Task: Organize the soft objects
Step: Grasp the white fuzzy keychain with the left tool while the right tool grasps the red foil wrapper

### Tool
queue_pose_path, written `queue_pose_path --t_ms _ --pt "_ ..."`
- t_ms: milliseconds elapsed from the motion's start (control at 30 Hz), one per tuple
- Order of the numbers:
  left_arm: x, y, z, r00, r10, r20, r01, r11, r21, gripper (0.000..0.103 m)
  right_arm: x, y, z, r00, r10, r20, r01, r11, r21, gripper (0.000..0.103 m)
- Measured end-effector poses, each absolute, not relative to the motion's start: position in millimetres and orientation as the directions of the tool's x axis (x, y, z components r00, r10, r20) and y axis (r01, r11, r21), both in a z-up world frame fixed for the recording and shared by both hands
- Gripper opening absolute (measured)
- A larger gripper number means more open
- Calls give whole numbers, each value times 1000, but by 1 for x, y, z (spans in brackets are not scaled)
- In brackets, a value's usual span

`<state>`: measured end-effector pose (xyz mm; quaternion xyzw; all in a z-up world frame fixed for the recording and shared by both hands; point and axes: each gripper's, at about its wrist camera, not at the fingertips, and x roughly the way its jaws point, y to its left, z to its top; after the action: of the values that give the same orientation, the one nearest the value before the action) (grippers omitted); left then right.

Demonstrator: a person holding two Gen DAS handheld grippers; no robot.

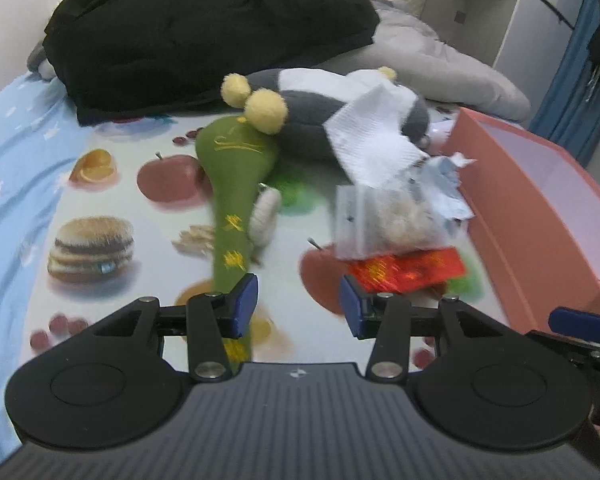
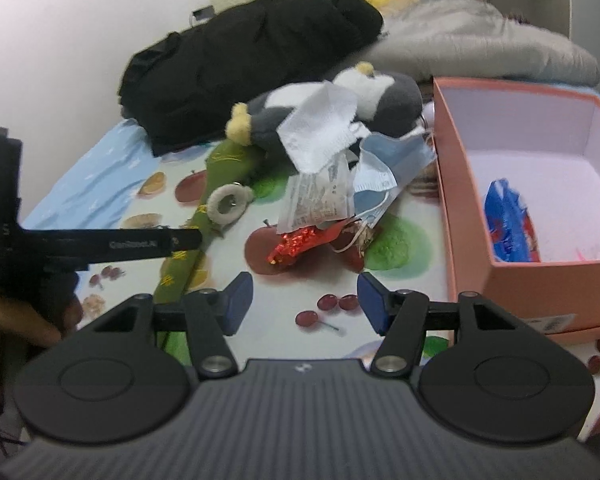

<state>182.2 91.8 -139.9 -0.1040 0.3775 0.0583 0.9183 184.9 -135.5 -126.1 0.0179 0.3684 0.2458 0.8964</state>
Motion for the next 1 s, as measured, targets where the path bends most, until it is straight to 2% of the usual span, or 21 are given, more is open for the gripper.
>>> queue_pose_path --t_ms 233,333,467,533,567,633,667,700,800,1000 --pt "223 105 -149 697 66 -714 -185 978 -91 51 228 -121 -147 579 458 -675 -379 884 274 60" --pt "241 106 -154 691 87 -718 -181 982 -56 51 244 -117 -154 558 476 -680 -363 877 315 56" --pt "260 108 -161 681 88 -727 -185 981 -54 50 260 -114 -162 538 484 -690 -334 874 353 45" --pt "268 107 -165 682 99 -725 -182 983 -37 45 268 -113 -165 531 491 -691 -321 871 372 42" --pt "272 106 -168 676 110 -728 -183 983 -22 38 272 -113 -167 528 493 -692 -315 870 379 38" --pt "278 104 -171 665 122 -737 -182 983 -2 31 278 -112 -172 518 491 -700 -310 871 382 26" --pt "282 103 -173 652 134 -746 -185 983 16 23 281 -112 -174 512 489 -706 -304 872 383 16" --pt "284 102 -175 643 145 -752 -187 982 30 16 282 -113 -176 507 485 -713 -298 874 384 14" --pt "286 101 -176 627 153 -764 -193 980 38 10 282 -115 -178 498 481 -721 -297 876 380 6" --pt "268 94 -161 638 142 -757 -212 977 5 9 270 -125 -171 497 485 -720 -306 874 378 4"
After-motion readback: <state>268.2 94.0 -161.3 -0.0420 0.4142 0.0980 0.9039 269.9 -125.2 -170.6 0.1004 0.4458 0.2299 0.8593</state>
